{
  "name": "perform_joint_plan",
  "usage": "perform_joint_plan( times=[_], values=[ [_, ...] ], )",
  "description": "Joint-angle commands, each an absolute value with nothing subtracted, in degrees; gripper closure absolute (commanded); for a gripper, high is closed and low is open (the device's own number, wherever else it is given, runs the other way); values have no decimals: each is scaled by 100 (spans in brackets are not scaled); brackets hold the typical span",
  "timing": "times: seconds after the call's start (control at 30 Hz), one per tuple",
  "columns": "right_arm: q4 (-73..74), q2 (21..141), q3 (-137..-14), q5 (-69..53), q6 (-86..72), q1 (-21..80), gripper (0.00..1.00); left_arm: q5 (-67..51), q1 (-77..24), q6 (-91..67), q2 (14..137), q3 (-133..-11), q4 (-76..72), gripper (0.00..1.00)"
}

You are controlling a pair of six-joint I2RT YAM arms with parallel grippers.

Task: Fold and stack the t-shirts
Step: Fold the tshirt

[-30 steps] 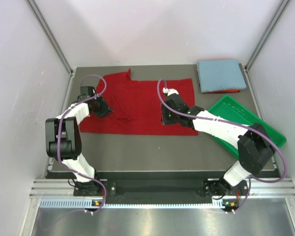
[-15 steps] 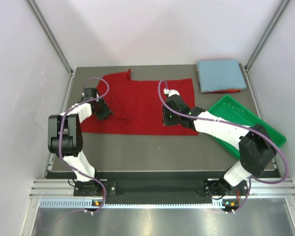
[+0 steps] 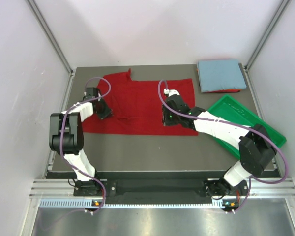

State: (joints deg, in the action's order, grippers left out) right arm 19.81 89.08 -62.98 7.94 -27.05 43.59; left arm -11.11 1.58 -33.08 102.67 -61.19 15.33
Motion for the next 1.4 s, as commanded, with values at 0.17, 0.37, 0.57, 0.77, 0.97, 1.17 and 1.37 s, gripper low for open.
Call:
perform_joint_plan(
  times=[0.17, 0.37, 0.57, 0.77, 0.97, 1.17, 1.37],
  values=[
    [1916, 8728, -6337, 923, -2672, 4351, 74, -1230, 18, -3436, 10195, -6653, 1371, 100],
    [1907, 8728, -6372, 923, -2663, 4359, 74, -1318, -158, -3568, 10362, -7180, 1345, 100],
    [1925, 8648, -6363, 932, -2654, 4351, 74, -1713, -193, -3691, 10634, -7462, 1134, 100],
    [1960, 8684, -6398, 941, -2654, 4351, 74, -1951, -334, -3621, 10766, -7523, 932, 92],
    [1942, 8719, -6425, 879, -2681, 4351, 74, -2557, -439, -3384, 10968, -7751, 1081, 84],
    [1986, 8754, -6521, 817, -2716, 4351, 74, -3076, -483, -2971, 11320, -8279, 1608, 72],
    [2048, 8798, -6609, 782, -2742, 4359, 74, -2271, -413, -2663, 11259, -8648, 2249, 67]
  ],
)
